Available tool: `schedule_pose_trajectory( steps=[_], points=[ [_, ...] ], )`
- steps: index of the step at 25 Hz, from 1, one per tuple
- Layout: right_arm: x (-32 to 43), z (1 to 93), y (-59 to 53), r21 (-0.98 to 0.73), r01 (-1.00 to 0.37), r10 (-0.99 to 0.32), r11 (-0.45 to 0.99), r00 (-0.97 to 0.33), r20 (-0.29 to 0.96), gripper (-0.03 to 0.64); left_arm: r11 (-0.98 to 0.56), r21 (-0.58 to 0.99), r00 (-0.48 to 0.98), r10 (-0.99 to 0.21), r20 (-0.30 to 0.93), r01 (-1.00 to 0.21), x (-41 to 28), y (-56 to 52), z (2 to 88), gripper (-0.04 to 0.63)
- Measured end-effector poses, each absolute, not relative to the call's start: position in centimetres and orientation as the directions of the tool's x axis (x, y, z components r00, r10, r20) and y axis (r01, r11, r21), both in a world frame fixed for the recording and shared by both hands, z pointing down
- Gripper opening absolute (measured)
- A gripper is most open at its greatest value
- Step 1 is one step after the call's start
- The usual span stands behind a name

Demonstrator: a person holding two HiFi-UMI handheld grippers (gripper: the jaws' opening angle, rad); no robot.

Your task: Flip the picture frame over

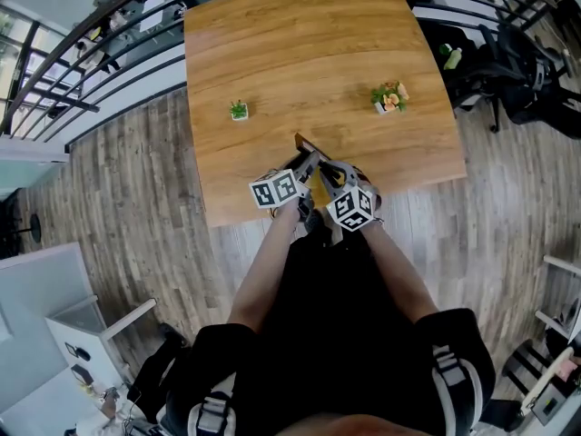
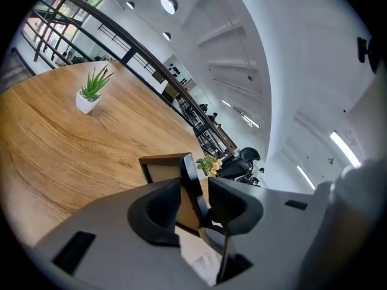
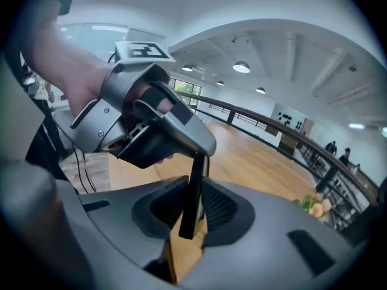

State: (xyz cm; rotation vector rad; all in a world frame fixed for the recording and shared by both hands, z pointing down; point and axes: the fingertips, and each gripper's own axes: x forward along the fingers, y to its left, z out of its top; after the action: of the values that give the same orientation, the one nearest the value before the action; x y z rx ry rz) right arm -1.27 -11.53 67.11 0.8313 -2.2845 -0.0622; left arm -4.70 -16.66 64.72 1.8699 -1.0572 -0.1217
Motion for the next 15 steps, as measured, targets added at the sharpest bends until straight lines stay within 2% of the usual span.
schedule_pose_trajectory(
  steps=[6,11,15],
  points=[
    [-2.0,67.0,-11.3,0.408,-0.455,-0.608,0.792,-0.523,0.597,0.080,-0.080,0.818,0.594,-0.727,0.343,-0.570,-5.6,-17.1,65.5,0.133],
    [-2.2,66.5,-11.5,0.382,-0.469,-0.602,0.796,-0.557,0.573,0.086,-0.071,0.881,0.601,-0.757,0.258,-0.467,-5.9,-17.4,64.8,0.095],
    [-2.3,66.3,-11.4,0.348,-0.461,-0.576,0.816,-0.599,0.556,0.095,-0.117,0.875,0.618,-0.751,0.232,-0.470,-5.8,-17.5,64.2,0.089]
  ],
)
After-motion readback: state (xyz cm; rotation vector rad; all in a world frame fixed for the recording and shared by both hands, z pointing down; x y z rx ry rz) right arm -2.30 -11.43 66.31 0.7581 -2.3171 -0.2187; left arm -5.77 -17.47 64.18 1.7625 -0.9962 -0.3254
